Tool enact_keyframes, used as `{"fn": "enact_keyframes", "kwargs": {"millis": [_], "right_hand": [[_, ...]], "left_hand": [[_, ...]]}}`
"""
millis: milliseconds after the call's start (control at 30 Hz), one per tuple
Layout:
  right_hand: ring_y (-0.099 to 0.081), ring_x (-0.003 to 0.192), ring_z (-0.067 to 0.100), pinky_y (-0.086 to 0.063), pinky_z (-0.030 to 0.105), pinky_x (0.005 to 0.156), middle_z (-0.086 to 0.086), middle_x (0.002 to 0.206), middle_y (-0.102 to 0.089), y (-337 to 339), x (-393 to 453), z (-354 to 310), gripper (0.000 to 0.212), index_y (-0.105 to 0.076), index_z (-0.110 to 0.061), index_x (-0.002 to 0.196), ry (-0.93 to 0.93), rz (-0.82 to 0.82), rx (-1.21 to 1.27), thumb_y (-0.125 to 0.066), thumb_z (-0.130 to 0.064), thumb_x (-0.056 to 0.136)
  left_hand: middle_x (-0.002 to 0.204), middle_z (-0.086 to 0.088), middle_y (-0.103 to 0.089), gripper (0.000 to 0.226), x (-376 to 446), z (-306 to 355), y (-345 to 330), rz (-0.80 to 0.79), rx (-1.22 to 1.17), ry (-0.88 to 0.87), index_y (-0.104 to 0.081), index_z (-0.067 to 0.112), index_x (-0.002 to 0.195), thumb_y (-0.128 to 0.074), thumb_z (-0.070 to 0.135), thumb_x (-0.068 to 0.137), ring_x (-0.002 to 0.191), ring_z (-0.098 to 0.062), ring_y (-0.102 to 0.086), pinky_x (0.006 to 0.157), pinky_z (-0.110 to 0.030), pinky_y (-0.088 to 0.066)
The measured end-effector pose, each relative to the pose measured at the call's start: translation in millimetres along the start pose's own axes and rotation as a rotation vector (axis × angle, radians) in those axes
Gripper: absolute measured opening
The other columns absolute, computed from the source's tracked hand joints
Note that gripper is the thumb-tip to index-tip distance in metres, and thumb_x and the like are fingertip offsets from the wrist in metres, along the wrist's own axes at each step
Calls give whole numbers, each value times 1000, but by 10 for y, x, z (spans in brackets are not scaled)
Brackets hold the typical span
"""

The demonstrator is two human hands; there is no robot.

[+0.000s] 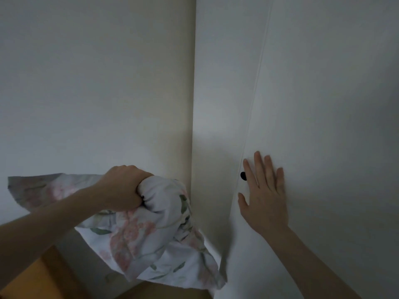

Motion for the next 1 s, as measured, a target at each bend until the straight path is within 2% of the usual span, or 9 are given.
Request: {"fn": "enact_keyframes", "kwargs": {"millis": [300,500,600,733,833,900,1000], "right_hand": [[12,158,31,12,48,126,14,172,2,-218,131,295,96,-22,-19,163,-5,-8,117,-70,-36,81],[13,158,31,12,47,127,15,172,3,-287,167,381,93,-23,-20,163,-16,-34,212,-69,-35,83],[9,159,32,12,47,126,15,172,2,-288,186,424,94,-23,-21,163,-24,-28,262,-70,-34,83],[0,159,33,4,50,128,15,171,-7,-264,163,408,85,-36,-19,159,-35,63,404,-71,-25,82],[-12,159,32,-15,58,126,13,170,-18,-288,38,289,69,-52,-15,148,-37,191,820,-70,-5,82],[-17,158,24,-24,55,124,7,168,-24,-372,-151,114,64,-54,-16,145,15,122,974,-68,-1,84],[-26,151,4,-33,35,122,-13,163,-30,-536,-530,-341,58,-51,-29,145,109,-273,1127,-66,-10,92]], "left_hand": [[104,8,-73,60,155,348,-83,14,-22,108,-64,45,122,-60,30,64,94,-22,-68,75,-32,-52],[100,7,-74,61,39,507,-109,45,-84,165,-69,41,116,-56,30,58,90,-22,-67,71,-29,-46],[103,7,-75,56,-100,552,-107,58,-97,184,-70,42,117,-65,26,64,93,-21,-68,74,-31,-50],[101,12,-75,51,-340,537,-127,66,-105,200,-71,43,113,-69,23,66,92,-17,-68,77,-34,-54],[97,13,-75,42,-576,488,-178,75,-101,194,-72,40,103,-64,28,64,90,-17,-68,71,-29,-48],[97,13,-76,42,-763,445,-231,101,-95,179,-73,40,102,-60,33,62,90,-18,-69,71,-29,-47],[83,18,-72,28,-1114,389,-297,144,-125,149,-71,41,90,-67,29,65,79,-16,-70,69,-29,-48]]}}
Point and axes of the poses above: each hand's wrist, its own x-axis towards the middle knuckle, its own y-axis out of the back of the hand, z = x × y, the point moved 3 cm from there along x, towards the middle knuckle
